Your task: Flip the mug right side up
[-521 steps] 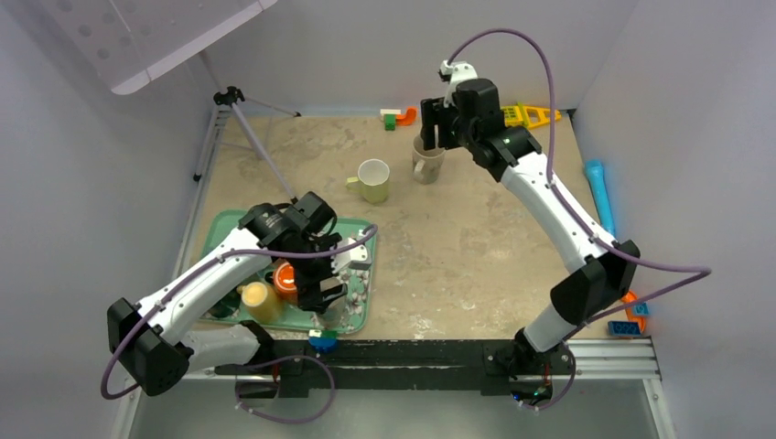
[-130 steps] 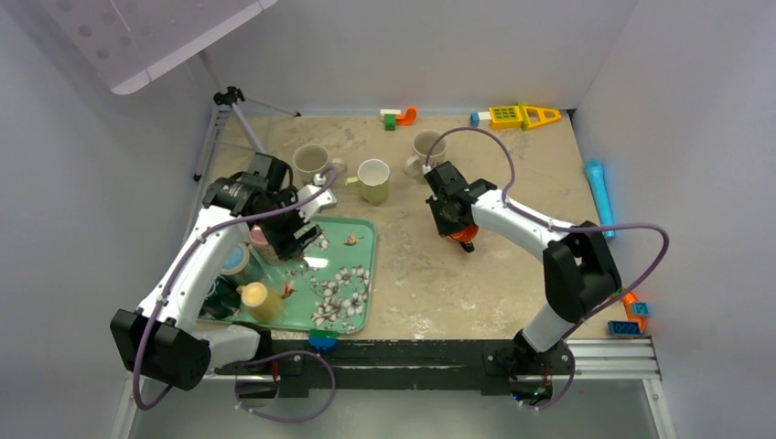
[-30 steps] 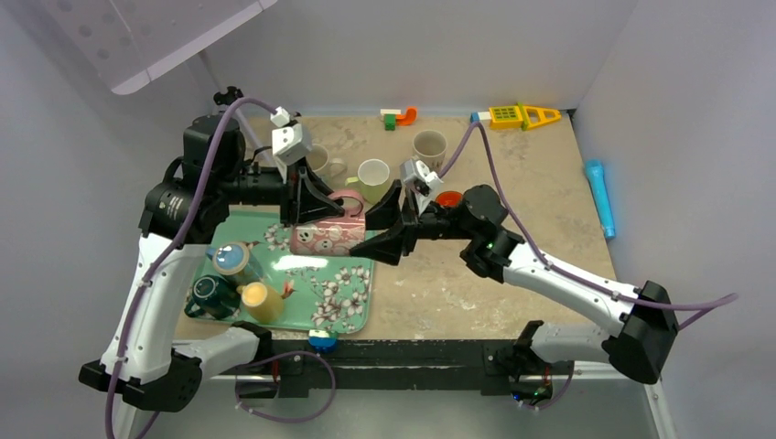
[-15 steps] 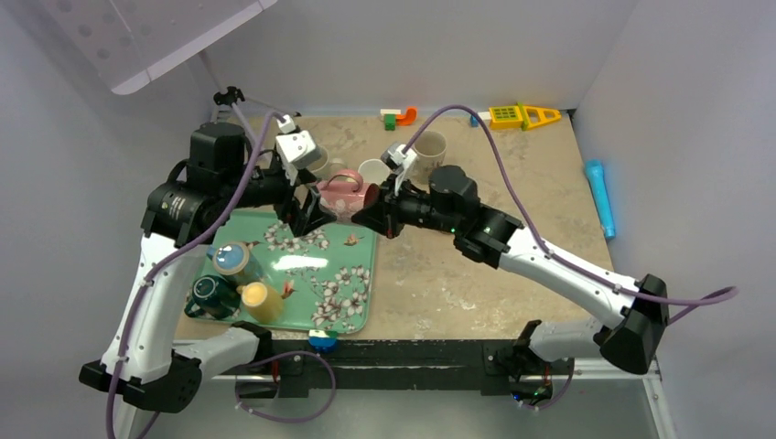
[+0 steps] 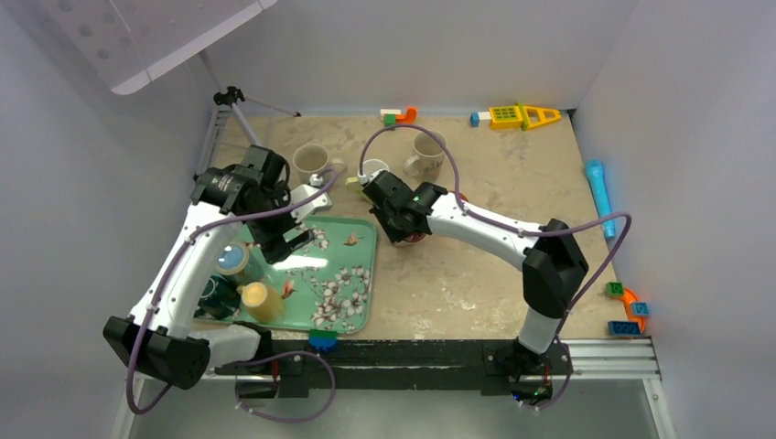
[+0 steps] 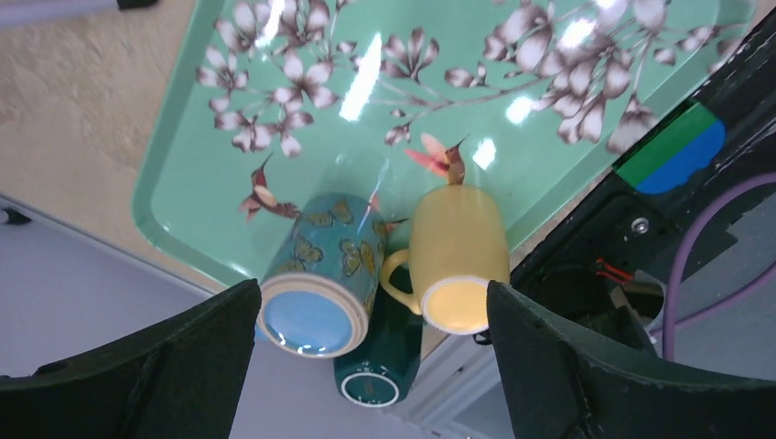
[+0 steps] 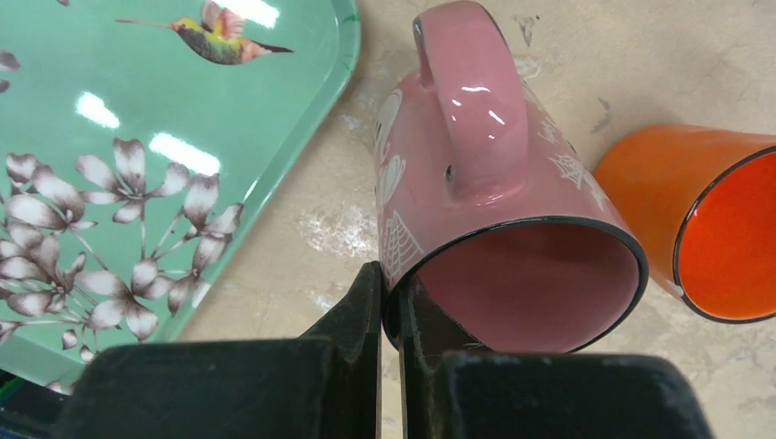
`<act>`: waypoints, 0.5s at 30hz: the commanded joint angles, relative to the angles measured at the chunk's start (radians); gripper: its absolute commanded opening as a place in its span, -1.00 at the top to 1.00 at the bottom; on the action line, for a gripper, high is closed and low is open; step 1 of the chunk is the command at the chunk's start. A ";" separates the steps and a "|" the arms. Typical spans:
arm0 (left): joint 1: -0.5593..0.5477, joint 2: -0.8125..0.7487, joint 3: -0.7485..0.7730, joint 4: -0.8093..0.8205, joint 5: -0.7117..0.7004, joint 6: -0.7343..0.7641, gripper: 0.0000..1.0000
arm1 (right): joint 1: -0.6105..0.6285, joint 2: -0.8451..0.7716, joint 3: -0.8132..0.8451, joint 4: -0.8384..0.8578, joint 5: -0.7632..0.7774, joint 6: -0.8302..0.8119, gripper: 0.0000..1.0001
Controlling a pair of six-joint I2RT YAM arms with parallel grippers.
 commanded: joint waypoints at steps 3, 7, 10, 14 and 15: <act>0.122 0.092 -0.029 0.001 -0.135 0.053 -0.93 | 0.001 0.041 0.108 -0.118 0.125 -0.011 1.00; 0.199 0.198 -0.050 0.077 -0.227 0.064 -0.96 | 0.000 0.068 0.138 -0.124 0.147 -0.022 0.93; 0.223 0.252 -0.059 0.088 -0.245 0.069 -0.96 | 0.001 0.061 0.145 -0.103 0.148 -0.031 0.52; 0.250 0.262 -0.051 0.076 -0.236 0.070 -0.97 | 0.001 0.047 0.153 -0.081 0.136 -0.043 0.07; 0.259 0.257 -0.046 0.064 -0.227 0.071 -0.98 | 0.001 0.044 0.153 -0.077 0.131 -0.047 -0.05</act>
